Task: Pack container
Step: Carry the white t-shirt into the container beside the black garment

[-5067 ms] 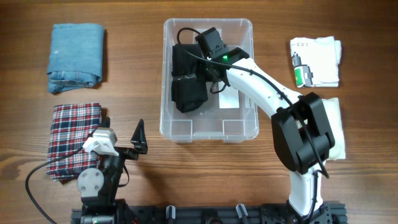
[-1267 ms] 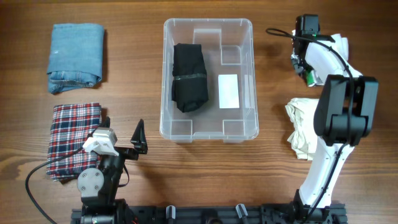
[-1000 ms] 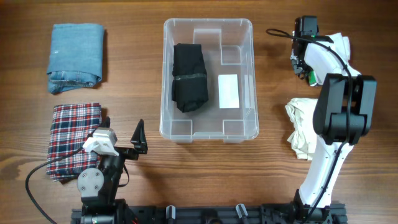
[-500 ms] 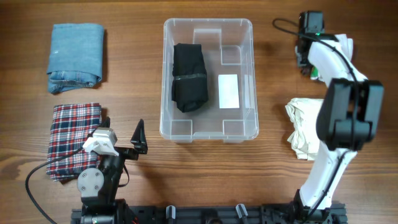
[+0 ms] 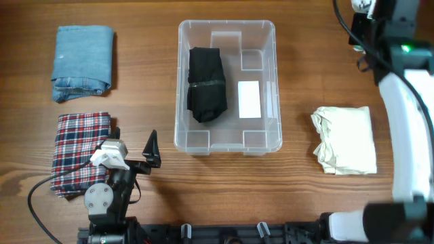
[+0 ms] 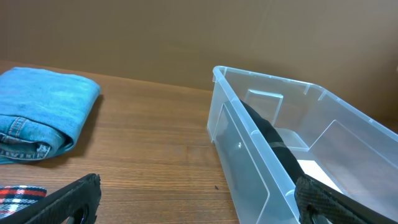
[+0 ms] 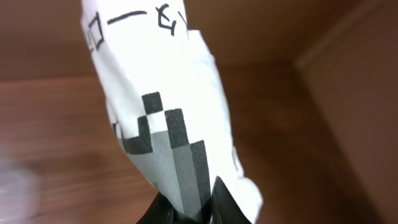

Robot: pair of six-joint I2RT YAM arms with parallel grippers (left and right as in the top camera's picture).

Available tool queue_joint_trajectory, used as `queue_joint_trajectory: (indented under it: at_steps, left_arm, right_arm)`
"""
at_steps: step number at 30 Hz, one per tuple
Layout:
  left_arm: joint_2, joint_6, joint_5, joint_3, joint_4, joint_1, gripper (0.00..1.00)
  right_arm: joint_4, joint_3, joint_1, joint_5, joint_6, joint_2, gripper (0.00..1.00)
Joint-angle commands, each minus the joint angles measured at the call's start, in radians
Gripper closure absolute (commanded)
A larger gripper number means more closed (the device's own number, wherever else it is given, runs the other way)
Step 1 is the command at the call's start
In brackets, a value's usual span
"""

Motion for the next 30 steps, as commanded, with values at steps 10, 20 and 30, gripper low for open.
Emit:
queue_joint_trajectory:
  at_steps: [10,20,30]
  left_arm:
    - [-0.002,0.019,-0.010,-0.005,-0.004,0.006,0.00]
    - [-0.002,0.019,-0.010,-0.005,-0.004,0.006,0.00]
    - [-0.002,0.019,-0.010,-0.005,-0.004,0.006,0.00]
  right_arm:
    - [-0.101,0.008,0.140,-0.553,0.385,-0.220,0.96]
    - [-0.027,0.006,0.231,-0.731,0.603,-0.085,0.95]
    - [0.036,0.005,0.335,-0.808,0.753,0.132,0.96]
